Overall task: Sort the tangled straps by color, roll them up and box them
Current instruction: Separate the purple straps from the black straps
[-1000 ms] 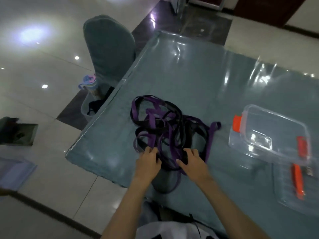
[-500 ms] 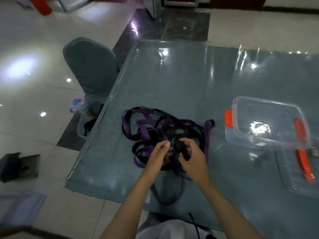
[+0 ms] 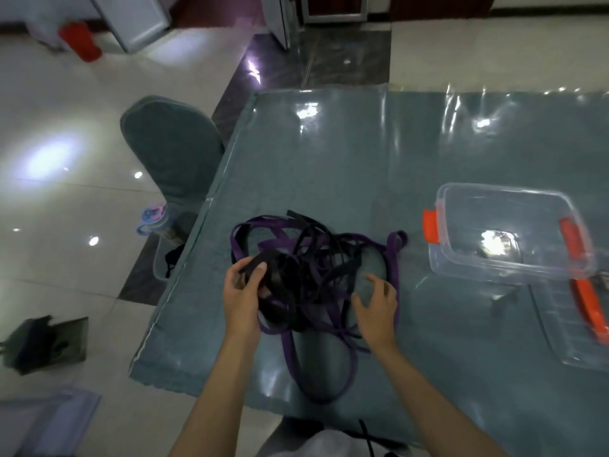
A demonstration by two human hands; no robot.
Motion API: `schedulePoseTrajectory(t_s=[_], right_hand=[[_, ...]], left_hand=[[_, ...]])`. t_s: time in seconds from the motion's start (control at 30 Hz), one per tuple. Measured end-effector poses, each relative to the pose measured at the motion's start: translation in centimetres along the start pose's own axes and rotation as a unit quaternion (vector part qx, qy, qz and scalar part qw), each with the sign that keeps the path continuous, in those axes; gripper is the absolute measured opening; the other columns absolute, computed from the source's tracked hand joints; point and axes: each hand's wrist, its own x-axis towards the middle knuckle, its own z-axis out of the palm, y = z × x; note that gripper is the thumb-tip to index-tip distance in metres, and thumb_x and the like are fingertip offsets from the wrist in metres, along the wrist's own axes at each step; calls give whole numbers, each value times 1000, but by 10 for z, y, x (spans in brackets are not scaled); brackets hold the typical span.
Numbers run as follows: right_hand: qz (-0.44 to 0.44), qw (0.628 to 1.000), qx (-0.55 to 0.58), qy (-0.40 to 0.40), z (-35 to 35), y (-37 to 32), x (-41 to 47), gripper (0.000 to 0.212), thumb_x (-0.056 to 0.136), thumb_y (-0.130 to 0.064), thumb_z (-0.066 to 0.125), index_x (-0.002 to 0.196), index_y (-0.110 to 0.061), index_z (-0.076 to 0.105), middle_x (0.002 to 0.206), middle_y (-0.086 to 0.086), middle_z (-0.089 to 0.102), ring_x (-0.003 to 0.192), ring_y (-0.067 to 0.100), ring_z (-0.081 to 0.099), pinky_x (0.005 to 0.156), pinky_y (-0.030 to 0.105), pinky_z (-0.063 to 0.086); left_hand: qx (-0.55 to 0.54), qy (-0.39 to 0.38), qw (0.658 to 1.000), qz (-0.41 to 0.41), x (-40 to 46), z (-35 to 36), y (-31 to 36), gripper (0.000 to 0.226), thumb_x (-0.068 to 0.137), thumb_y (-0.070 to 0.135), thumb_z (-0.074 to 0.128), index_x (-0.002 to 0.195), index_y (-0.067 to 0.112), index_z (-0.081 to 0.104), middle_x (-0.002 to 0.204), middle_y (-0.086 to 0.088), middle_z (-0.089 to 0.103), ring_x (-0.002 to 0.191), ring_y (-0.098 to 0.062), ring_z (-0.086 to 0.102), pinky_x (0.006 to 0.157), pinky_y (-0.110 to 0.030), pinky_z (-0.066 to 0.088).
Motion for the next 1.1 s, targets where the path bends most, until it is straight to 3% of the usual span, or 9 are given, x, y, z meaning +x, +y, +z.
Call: schedulePoseTrajectory(t_s=[0.13, 0.23, 0.33, 0.53, 0.63, 0.73, 0.87, 0.97, 1.1], right_hand=[[66, 997, -17, -39, 9, -2, 21, 59, 99, -31, 72, 153, -17, 51, 156, 29, 39, 142, 47, 40, 119, 53, 35], [137, 985, -95, -41, 18, -10, 35, 59, 100, -57, 61, 151, -28, 52, 161, 20, 35, 145, 44, 37, 116, 60, 34], [198, 962, -176, -58, 32, -25, 48, 61, 98, -67, 55, 140, -24, 61, 156, 15, 39, 145, 41, 35, 117, 65, 25], [161, 961, -222, 28, 51, -46, 67, 58, 92, -57, 71, 132, -17, 58, 150, 15, 43, 142, 38, 36, 115, 61, 34], [178, 968, -171, 45, 51, -48, 76, 94, 82, -46, 85, 154, -15, 33, 162, 19, 30, 150, 40, 29, 117, 64, 32], [193, 959, -205, -15, 47, -48, 87, 112, 82, -51, 85, 165, -16, 18, 170, 17, 16, 155, 41, 23, 119, 66, 30], [199, 938, -281, -43, 40, -47, 103, 115, 80, -59, 83, 164, -9, 23, 169, 17, 22, 155, 41, 22, 123, 61, 27], [182, 930, -315, -46, 31, -47, 108, 104, 75, -64, 85, 151, -6, 43, 164, 19, 27, 151, 42, 28, 121, 59, 29], [144, 951, -263, -73, 19, -50, 113, 97, 74, -55, 91, 144, -3, 48, 152, 21, 40, 143, 40, 38, 117, 54, 39]], left_hand=[[97, -48, 994, 5, 20, -16, 13, 59, 78, 7, 92, 122, 26, 59, 115, -10, 76, 98, -22, 78, 71, -27, 62], [204, -87, 974, 34, 31, -25, 7, 67, 78, -5, 86, 122, 33, 54, 120, -6, 69, 109, -23, 72, 83, -30, 62], [270, -134, 953, 43, 38, -35, 0, 67, 87, -2, 76, 138, 33, 49, 133, 0, 62, 122, -18, 65, 104, -44, 57], [286, -149, 943, 81, 57, -64, -6, 58, 98, 9, 70, 148, 29, 48, 137, 2, 62, 123, -14, 64, 105, -36, 57], [264, -155, 949, 73, 63, -72, -5, 57, 97, 8, 72, 146, 29, 51, 132, 4, 65, 115, 0, 65, 98, -18, 56], [258, -169, 949, 59, 65, -71, -5, 59, 97, 5, 72, 146, 31, 51, 127, 11, 66, 111, -1, 68, 98, -29, 60], [274, -203, 937, 76, 70, -65, -8, 59, 95, 18, 77, 144, 39, 50, 128, 19, 66, 117, 1, 66, 101, -28, 57], [300, -214, 925, 92, 77, -61, -7, 61, 95, 23, 77, 145, 42, 48, 135, 18, 64, 123, 0, 62, 105, -29, 55], [324, -229, 913, 97, 86, -53, 0, 65, 96, 19, 74, 149, 44, 45, 142, 15, 61, 130, -4, 60, 110, -41, 54]])
